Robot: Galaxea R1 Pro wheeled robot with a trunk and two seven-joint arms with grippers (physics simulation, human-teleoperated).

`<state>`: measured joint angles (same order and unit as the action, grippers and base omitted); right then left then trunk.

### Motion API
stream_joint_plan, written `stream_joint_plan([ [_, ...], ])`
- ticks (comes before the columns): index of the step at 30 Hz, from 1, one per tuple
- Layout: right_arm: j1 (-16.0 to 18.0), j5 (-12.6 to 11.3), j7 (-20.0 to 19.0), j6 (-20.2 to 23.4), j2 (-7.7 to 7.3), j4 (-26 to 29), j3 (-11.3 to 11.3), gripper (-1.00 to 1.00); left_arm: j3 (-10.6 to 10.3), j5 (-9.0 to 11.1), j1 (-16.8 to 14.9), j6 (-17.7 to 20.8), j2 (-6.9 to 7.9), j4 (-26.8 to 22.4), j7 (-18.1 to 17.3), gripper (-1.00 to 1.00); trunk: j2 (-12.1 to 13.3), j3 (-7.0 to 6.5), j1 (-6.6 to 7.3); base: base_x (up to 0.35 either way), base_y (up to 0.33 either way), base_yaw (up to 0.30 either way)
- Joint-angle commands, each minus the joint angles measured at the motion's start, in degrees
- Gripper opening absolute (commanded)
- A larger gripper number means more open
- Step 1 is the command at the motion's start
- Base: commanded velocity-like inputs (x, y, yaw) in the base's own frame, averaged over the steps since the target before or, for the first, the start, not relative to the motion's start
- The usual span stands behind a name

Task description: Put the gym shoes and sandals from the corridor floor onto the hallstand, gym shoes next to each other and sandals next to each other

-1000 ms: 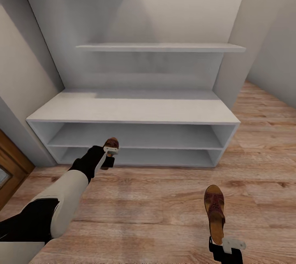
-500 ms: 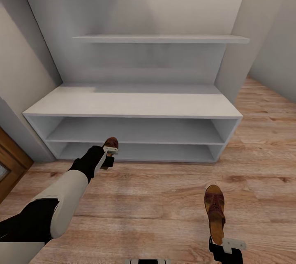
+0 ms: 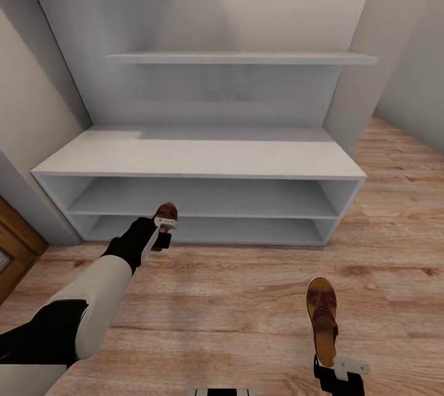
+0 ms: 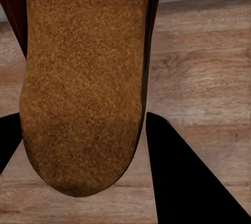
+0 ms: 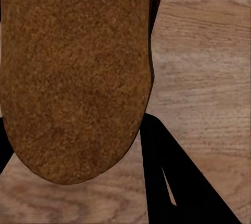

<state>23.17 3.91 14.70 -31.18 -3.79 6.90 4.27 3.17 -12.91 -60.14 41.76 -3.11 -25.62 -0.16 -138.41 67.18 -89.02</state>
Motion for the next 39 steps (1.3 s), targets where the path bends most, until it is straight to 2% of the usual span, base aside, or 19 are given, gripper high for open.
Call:
stream_joint_plan([
  [1,0.03,0.23,-0.11,-0.20,0.02,-0.05,0.39,-1.00,0.34,-0.44,-0.01,0.25,-0.06,-0.09,-0.21,-1.00,-0.02,0.05,-0.01,0.255,0.048,0.000],
  [8,0.03,0.26,-0.11,-0.20,0.02,-0.05,0.39,-1.00,0.35,-0.45,0.02,0.18,-0.01,-0.13,-0.19,-1.00,-0.02,0.05,-0.01,0.260,0.067,0.000],
  [32,0.03,0.31,-0.02,-0.20,0.02,-0.05,0.39,-1.00,0.43,-0.45,0.02,0.09,0.21,-0.14,-0.10,-1.00,-0.02,0.05,-0.01,0.091,0.026,0.000],
  [39,0.03,0.31,-0.02,-0.20,0.02,-0.05,0.39,-1.00,0.43,-0.45,0.02,0.08,0.20,-0.14,-0.10,-1.00,-0.02,0.05,-0.01,0.247,0.001,0.000],
])
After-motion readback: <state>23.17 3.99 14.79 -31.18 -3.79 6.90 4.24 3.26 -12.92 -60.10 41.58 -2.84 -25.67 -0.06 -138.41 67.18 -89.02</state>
